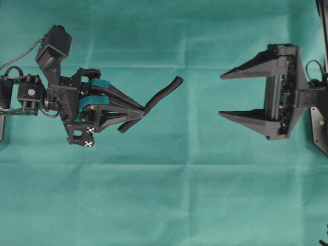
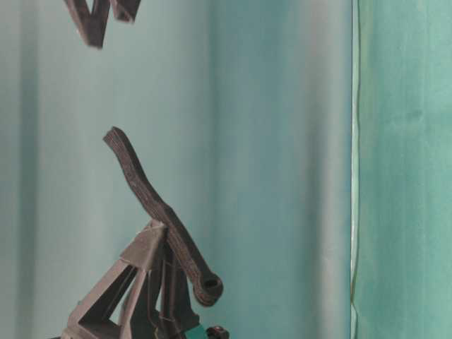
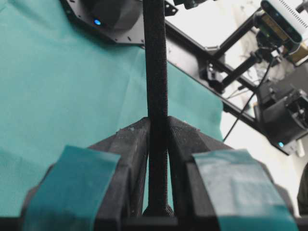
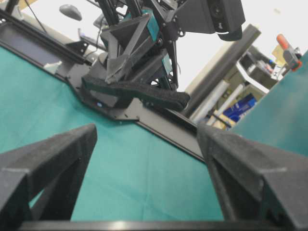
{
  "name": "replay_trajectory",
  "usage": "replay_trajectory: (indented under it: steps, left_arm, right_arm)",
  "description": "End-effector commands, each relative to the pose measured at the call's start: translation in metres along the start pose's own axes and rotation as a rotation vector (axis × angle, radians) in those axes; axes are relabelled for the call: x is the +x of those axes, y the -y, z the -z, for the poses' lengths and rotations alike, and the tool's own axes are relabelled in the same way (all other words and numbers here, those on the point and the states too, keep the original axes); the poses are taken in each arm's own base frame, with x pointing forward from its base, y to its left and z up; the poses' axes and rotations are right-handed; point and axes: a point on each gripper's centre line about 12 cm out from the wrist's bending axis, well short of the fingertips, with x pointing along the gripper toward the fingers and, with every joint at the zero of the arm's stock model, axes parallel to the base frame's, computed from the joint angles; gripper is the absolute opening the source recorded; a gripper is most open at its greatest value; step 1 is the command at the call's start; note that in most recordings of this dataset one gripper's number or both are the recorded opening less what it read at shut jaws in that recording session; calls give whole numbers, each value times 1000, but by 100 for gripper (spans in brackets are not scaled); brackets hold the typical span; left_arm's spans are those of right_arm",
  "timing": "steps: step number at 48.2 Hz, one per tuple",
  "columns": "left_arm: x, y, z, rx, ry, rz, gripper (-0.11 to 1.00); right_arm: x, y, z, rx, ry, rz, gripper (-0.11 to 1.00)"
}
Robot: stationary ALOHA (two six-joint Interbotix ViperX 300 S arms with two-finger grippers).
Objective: Peel off the Velcro with your right arm.
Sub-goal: 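Move the open right gripper toward the strap's free upper end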
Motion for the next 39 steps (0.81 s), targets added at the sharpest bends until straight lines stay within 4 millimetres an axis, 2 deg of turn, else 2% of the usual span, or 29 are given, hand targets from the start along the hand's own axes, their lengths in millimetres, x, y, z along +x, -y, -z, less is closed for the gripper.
replay_trajectory:
  steps: [1,12,39]
  left_arm:
    - [0,7,-7,-1,24,22,10]
    - [0,7,-6,-1,22,22,10]
    - [-1,6,-5,-1,18,20,10]
  right_arm:
    - [10,5,-8,-1,33,12,81]
    - [28,10,0,1,26,23,81]
    - [51,14,13,3,7,23,81]
